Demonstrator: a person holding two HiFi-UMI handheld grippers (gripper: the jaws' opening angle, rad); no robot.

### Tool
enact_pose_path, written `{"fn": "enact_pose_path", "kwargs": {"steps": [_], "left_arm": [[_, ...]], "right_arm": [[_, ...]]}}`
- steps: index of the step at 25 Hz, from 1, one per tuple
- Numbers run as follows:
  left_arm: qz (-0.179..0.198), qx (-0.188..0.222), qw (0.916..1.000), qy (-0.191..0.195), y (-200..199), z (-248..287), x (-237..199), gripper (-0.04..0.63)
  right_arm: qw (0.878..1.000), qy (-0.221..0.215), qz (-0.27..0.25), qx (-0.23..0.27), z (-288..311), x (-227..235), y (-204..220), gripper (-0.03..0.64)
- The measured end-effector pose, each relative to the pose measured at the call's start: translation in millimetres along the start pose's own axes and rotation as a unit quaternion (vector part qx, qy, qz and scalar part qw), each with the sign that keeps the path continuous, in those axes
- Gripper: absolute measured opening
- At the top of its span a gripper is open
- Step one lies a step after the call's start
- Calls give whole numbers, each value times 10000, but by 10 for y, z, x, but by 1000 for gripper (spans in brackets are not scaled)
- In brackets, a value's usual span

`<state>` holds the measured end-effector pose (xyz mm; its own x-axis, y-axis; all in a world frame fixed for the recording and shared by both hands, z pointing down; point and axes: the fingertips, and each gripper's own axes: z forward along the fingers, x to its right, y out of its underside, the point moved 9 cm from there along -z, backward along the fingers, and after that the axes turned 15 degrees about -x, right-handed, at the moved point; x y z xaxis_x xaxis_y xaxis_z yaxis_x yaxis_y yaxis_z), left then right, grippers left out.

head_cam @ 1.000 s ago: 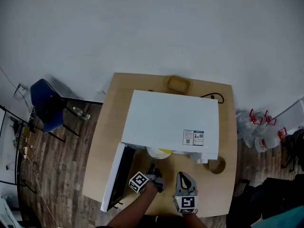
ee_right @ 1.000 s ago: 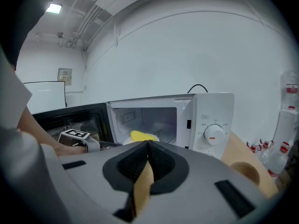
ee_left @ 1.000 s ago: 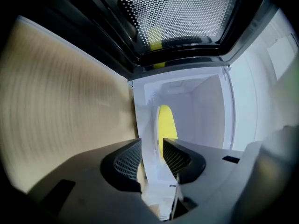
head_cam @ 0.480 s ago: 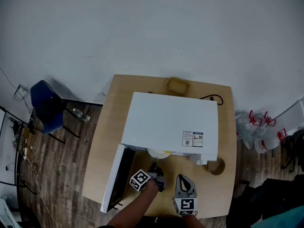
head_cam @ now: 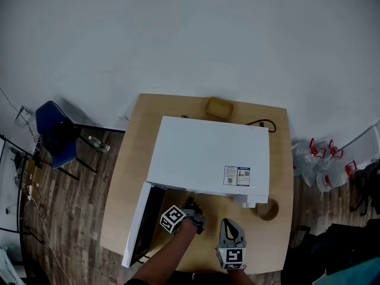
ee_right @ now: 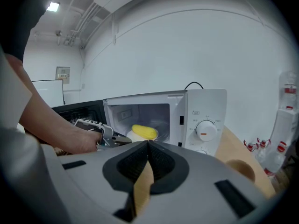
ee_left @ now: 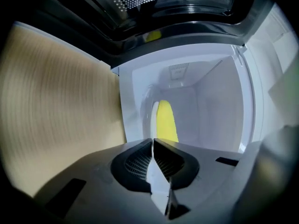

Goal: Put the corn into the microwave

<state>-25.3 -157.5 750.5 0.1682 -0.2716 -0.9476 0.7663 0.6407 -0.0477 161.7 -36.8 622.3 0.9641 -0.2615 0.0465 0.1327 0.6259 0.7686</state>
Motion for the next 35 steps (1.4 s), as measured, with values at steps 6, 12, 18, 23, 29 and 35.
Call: {"fn": "enact_pose_path", "kwargs": {"steps": [6,12,18,23,29,35], "left_arm": [[80,-37,10000,5,-41,120,53,23],[124,-78,9999,11,-50,233,101,23],[176,-97,9998,72,-57,299,131,23],[100,-127,9994,295,-36,207,116,23],[431,-507,9962,568,170,-63,252,23],[966,-978,9878,726,494,-607,440,23]], "right_arm": [[10000,4,14,7,22,67,47,58],[10000,0,3,29,43,75,21,58],[10000,-26,-12,-34,43,107,44,59],[10000,7,84,19,-1,117,44,58],[9994,198,266,64,-115,190,71,58],[9994,98,285,196,-365,-32,72,58]]}}
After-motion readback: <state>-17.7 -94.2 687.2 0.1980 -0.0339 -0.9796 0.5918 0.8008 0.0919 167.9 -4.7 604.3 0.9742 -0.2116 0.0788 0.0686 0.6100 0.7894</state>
